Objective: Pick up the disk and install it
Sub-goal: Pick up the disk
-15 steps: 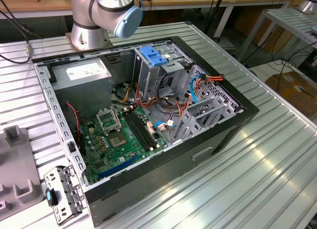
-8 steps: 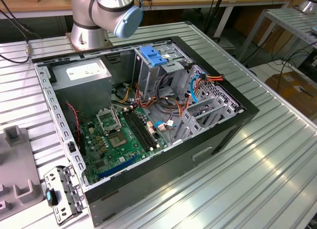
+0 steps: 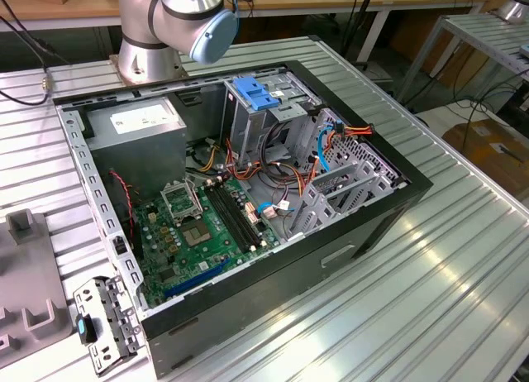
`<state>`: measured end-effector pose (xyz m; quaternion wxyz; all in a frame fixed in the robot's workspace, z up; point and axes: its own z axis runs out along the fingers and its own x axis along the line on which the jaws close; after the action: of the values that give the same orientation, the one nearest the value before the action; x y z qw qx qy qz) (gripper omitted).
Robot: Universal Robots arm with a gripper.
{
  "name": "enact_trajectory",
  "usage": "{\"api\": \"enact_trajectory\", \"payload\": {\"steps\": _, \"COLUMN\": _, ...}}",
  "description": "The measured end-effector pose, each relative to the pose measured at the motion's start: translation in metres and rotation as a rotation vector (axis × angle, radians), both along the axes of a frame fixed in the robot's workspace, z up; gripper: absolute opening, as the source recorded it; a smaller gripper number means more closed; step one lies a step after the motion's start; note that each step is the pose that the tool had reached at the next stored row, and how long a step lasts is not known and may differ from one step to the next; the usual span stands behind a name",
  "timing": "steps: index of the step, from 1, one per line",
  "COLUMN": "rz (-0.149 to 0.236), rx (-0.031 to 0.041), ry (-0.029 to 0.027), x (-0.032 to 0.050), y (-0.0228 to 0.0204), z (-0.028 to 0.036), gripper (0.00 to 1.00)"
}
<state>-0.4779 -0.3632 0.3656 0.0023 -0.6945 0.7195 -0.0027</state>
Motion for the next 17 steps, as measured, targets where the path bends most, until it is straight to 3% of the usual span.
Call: {"api": "enact_trajectory", "payload": {"steps": 17, "rz": 0.0, "rx": 0.0, "ry": 0.0, "x": 0.0, "y": 0.0, "z": 0.0076, "gripper": 0.37}}
